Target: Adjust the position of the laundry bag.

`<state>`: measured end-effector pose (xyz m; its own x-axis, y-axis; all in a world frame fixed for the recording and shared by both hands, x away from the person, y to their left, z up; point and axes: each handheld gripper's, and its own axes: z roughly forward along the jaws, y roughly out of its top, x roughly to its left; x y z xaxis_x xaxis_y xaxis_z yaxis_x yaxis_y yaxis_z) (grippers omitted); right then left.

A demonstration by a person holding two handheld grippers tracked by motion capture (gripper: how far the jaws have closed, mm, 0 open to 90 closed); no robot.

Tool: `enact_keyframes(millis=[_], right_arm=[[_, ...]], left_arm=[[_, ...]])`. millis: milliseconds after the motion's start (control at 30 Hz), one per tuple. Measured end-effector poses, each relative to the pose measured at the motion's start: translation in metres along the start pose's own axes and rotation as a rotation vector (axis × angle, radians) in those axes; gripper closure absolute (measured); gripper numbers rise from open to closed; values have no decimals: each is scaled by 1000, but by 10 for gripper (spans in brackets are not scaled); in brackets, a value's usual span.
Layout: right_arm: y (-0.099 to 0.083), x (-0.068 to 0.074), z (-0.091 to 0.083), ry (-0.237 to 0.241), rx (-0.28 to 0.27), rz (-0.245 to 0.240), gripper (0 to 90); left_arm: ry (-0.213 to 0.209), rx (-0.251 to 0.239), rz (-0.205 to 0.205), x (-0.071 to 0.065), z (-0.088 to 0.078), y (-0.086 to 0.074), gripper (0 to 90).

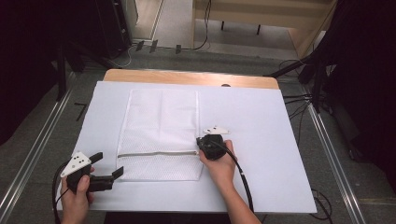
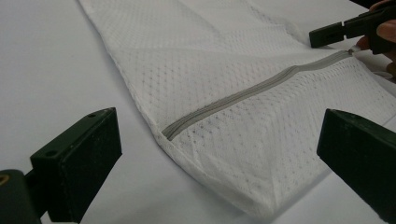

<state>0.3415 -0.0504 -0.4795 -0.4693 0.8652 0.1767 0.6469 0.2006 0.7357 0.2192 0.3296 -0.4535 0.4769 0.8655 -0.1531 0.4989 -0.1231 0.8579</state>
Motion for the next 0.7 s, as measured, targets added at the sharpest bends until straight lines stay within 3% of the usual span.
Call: enact_keyframes(millis=[133, 333, 367, 567, 700], right_arm=[[-4, -6, -9, -28, 0, -30, 900], [-15, -23, -26, -47, -8, -19, 900], [-22, -32, -33, -51, -10, -15, 900], [-38, -53, -58, -68, -28, 2, 900], [-47, -60, -67, -79, -28, -2, 900]], left_arm=[[3, 7, 10, -2, 0, 0, 0], [3, 6, 9, -2, 0, -1, 0], [2, 7, 9, -2, 0, -1, 1], [1, 9, 10, -3, 2, -1, 0], [2, 13, 16, -6, 2, -1, 0]])
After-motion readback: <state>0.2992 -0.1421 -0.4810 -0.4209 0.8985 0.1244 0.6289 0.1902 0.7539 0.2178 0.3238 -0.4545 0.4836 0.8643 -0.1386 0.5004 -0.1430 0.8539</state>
